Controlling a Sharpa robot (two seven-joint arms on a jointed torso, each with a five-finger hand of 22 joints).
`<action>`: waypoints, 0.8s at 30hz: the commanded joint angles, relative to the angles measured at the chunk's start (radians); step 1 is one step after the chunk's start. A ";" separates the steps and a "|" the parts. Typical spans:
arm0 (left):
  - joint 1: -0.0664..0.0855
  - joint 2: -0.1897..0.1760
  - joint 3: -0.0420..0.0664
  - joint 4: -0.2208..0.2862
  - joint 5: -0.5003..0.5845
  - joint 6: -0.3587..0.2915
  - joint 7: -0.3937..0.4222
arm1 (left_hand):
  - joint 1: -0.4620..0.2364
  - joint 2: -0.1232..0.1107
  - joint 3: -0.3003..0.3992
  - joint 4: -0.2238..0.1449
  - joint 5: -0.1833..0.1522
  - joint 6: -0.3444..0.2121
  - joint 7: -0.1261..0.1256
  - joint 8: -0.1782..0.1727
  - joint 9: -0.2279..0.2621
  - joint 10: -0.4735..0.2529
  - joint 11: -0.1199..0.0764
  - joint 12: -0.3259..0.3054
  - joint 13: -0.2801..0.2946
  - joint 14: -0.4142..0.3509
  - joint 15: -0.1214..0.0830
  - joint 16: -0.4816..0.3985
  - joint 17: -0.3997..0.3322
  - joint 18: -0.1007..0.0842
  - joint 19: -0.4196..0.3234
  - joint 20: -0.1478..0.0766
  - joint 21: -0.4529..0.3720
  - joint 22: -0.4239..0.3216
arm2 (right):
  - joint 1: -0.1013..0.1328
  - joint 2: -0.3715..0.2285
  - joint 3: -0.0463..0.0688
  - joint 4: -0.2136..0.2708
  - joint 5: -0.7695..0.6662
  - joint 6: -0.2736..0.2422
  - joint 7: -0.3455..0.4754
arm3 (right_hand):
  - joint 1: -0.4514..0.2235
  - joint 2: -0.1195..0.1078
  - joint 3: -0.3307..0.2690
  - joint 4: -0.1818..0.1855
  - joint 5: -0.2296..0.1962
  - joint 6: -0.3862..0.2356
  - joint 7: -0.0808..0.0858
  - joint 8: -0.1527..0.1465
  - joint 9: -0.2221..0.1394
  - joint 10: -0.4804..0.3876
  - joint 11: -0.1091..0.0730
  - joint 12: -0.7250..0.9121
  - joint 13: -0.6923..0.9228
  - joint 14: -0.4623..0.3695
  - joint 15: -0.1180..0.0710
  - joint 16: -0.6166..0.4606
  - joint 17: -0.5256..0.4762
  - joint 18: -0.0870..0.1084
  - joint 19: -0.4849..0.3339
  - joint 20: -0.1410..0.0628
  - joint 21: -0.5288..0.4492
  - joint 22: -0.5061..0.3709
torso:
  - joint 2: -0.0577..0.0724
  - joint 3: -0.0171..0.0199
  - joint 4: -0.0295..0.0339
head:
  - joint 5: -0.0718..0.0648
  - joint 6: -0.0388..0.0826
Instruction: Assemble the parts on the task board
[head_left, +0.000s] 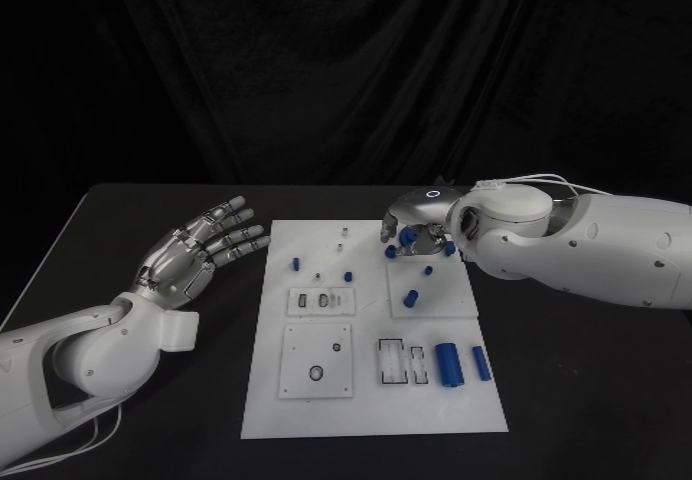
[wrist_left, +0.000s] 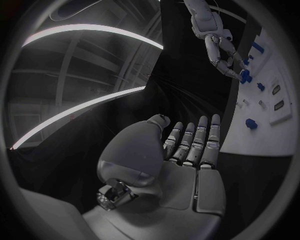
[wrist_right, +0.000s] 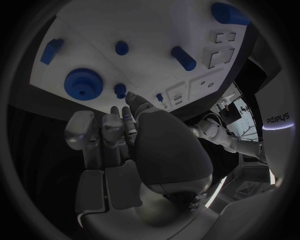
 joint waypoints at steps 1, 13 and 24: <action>0.003 0.002 0.001 0.002 0.009 0.018 0.160 | -0.008 0.000 0.007 0.001 0.004 0.005 0.001 0.006 0.001 0.000 0.005 0.007 0.000 -0.008 0.002 0.004 -0.001 -0.020 -0.006 -0.001 -0.002 -0.002 | -0.010 -0.001 0.001 -0.003 -0.043 -0.040 -0.015 | -0.015 0.001 0.005 0.002 -0.003 -0.003 -0.002 -0.005 0.001 -0.007 0.000 -0.006 0.001 -0.002 -0.003 -0.002 0.003 -0.011 -0.005 -0.001 -0.002 0.002 | -0.002 0.0007 0.0027 | -0.002 -0.004; 0.002 0.002 0.001 -0.004 0.019 0.029 0.146 | -0.009 0.000 0.008 0.002 0.004 0.004 0.002 0.005 0.001 -0.001 0.005 0.007 0.000 -0.010 0.002 0.005 -0.001 -0.021 -0.008 -0.001 -0.003 -0.002 | -0.047 0.013 0.001 -0.044 -0.044 -0.107 0.022 | -0.021 0.013 0.026 -0.001 0.018 0.002 -0.005 -0.016 0.007 0.010 0.002 -0.007 0.004 -0.010 0.010 -0.011 -0.015 -0.011 -0.012 0.007 -0.009 -0.005 | -0.008 -0.0012 -0.0011 | 0.003 -0.011; 0.002 0.007 0.001 -0.013 0.022 0.042 0.131 | -0.009 -0.001 0.011 0.002 0.001 0.003 0.005 0.005 0.001 -0.002 0.009 0.008 0.000 -0.014 0.005 0.007 -0.002 -0.024 -0.013 -0.001 -0.005 -0.003 | -0.076 0.033 0.001 -0.090 -0.044 -0.175 0.039 | -0.019 0.024 0.053 -0.007 0.028 0.013 -0.010 -0.022 0.012 0.025 0.008 -0.013 0.003 -0.010 0.025 -0.012 -0.017 -0.011 -0.014 0.020 -0.011 -0.005 | -0.011 -0.0018 0.0013 | -0.002 -0.014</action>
